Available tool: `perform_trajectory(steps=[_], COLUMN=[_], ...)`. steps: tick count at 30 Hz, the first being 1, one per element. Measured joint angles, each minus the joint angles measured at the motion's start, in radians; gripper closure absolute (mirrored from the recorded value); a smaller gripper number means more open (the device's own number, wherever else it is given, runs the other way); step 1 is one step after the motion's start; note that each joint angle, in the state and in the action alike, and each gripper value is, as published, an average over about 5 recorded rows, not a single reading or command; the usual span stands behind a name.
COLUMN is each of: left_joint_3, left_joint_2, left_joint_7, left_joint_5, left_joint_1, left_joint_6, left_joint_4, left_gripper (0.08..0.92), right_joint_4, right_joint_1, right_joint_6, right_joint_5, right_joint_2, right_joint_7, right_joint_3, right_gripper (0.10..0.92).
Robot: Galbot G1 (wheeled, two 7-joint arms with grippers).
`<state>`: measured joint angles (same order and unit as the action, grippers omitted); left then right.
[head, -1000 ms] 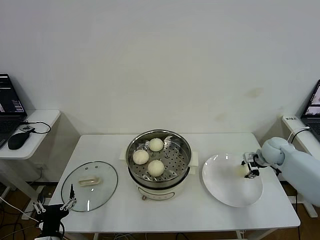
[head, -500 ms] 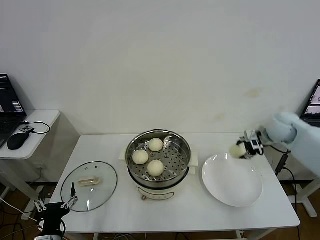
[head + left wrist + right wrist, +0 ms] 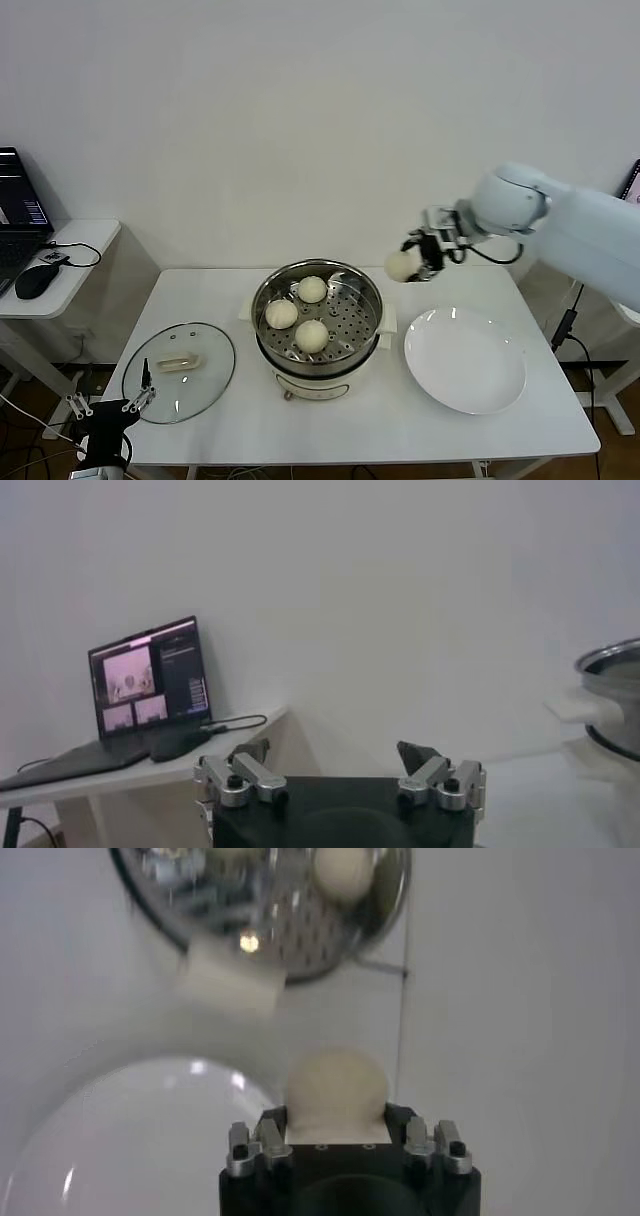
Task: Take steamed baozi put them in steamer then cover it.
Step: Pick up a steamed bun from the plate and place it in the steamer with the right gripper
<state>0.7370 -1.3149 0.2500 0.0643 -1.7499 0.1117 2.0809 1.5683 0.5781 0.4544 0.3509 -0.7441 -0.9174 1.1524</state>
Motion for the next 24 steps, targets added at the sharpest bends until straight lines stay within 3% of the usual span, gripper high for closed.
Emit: perform_trajectory(steps=[9,24], left_joint_3=[0.005,0.016], left_joint_2=[-0.007,-0.007], left_joint_7=[0.005,0.006], left_joint_5=[-0.008,-0.009], left_joint_1=[-0.002,0.006], left_joint_6=[0.011,0.015], left_joint_4=[-0.005,-0.019], left_gripper=[0.177,0.177], right_joint_4=[-0.068,-0.189], right_joint_1=[-0.028,-0.13], right_joint_6=[0.108,0.207], right_joint_5=[0.097,0.102], right_joint_2=[-0.166,-0.327], right_joint_7=[0.067,0.127], right_joint_3=[0.045,0.075], right_gripper=[0.414,0.414])
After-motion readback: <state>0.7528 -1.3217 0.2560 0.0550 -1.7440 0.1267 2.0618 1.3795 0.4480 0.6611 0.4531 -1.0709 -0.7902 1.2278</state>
